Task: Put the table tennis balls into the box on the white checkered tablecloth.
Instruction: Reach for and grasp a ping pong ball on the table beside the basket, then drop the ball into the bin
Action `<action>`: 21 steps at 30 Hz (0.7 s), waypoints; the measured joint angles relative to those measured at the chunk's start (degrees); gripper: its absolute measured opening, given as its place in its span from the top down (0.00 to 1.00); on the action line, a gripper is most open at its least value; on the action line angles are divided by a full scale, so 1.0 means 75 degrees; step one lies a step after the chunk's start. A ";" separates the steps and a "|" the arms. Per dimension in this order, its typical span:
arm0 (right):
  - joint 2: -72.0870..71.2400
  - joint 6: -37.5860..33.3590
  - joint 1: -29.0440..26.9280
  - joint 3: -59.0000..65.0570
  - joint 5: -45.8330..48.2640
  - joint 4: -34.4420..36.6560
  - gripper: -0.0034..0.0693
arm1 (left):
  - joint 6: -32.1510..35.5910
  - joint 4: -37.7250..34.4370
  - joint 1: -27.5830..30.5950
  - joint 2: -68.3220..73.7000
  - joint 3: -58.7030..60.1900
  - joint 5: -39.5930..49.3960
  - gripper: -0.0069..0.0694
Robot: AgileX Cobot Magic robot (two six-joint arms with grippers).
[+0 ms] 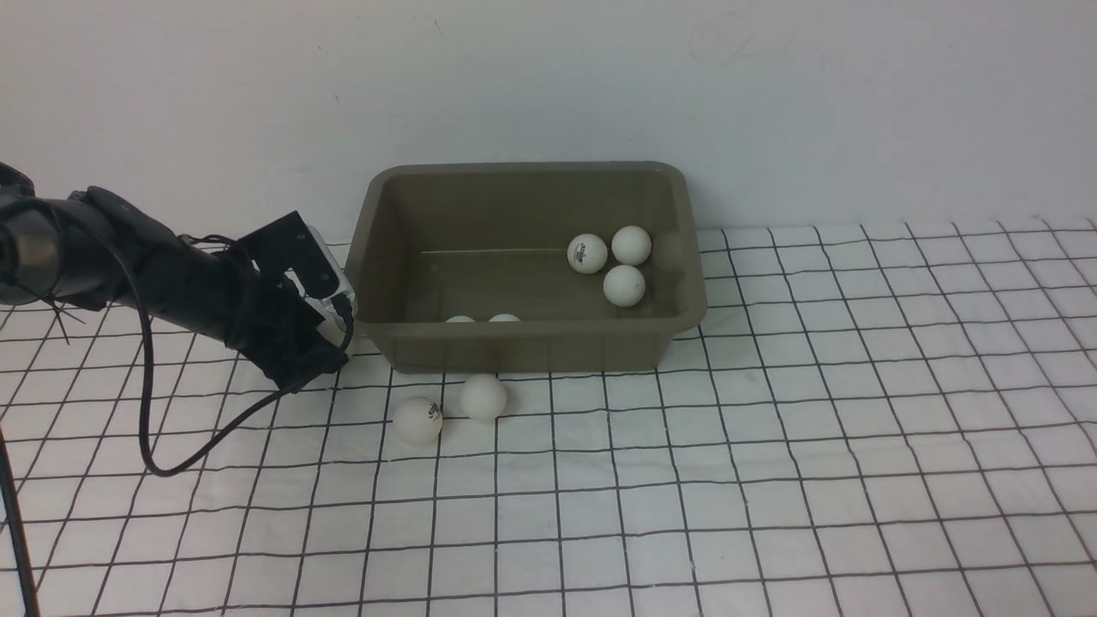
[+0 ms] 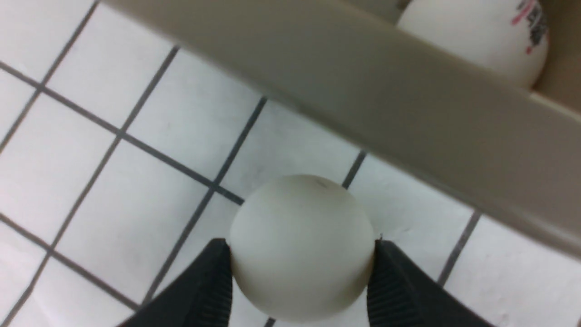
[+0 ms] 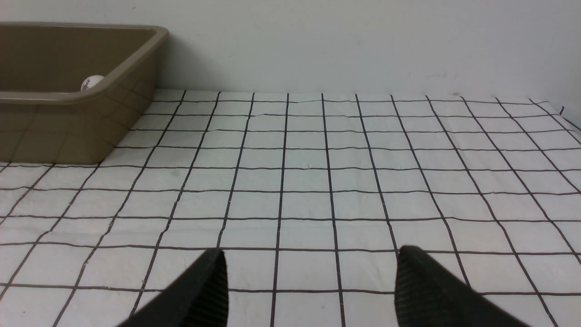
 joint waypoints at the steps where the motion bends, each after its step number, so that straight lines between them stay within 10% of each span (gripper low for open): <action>1: 0.0000 0.0000 0.0000 0.0000 0.0000 0.0000 0.33 | 0.0000 0.0000 0.0000 0.0000 0.0000 -0.0012 0.46; 14: 0.0000 0.0000 0.0000 0.0000 0.0000 0.0000 0.33 | -0.0717 0.0671 0.0023 -0.1139 0.0000 -0.0096 0.46; 21: 0.0000 0.0000 0.0000 0.0000 0.0000 0.0000 0.33 | -0.0042 -0.0767 -0.0074 -0.1927 0.0000 0.0835 0.46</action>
